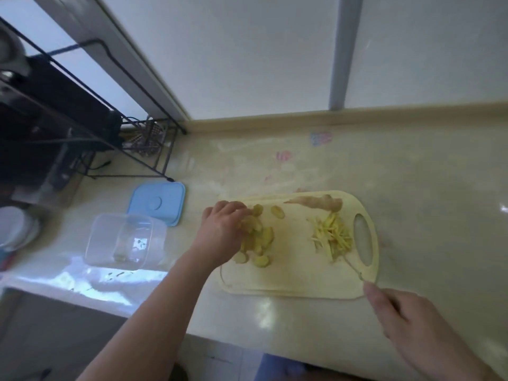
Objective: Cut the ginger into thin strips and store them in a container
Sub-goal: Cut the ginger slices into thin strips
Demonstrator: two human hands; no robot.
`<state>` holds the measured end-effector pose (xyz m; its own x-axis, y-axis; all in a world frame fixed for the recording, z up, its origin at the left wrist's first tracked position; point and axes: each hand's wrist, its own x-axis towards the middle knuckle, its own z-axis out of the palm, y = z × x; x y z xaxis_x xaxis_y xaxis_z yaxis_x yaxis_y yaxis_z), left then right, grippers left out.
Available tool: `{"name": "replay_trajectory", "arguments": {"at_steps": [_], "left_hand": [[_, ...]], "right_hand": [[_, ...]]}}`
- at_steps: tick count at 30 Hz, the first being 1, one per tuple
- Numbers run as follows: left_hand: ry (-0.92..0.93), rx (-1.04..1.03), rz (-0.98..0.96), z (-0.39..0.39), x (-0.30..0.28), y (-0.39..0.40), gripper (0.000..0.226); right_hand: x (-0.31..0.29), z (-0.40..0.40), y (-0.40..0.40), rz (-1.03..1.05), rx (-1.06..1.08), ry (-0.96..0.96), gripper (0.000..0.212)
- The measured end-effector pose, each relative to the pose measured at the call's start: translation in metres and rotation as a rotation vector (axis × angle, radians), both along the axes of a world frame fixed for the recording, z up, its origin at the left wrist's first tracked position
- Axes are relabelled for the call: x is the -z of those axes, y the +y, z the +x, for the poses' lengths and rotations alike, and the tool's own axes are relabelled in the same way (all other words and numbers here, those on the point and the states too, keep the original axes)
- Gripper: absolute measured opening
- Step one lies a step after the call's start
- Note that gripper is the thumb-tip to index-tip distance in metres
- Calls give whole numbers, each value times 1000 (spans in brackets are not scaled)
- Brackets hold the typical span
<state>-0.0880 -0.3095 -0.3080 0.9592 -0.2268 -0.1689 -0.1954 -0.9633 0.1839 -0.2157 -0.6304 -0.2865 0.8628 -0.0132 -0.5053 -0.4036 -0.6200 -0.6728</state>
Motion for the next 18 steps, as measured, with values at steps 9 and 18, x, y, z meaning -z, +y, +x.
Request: {"name": "replay_trajectory", "arguments": {"at_steps": [9, 18], "left_hand": [[93, -91, -78, 21, 12, 5, 24], [309, -75, -92, 32, -4, 8, 23]], "right_hand": [[-10, -4, 50, 57, 166, 60, 96], [-6, -12, 69, 66, 240, 18, 64]]}}
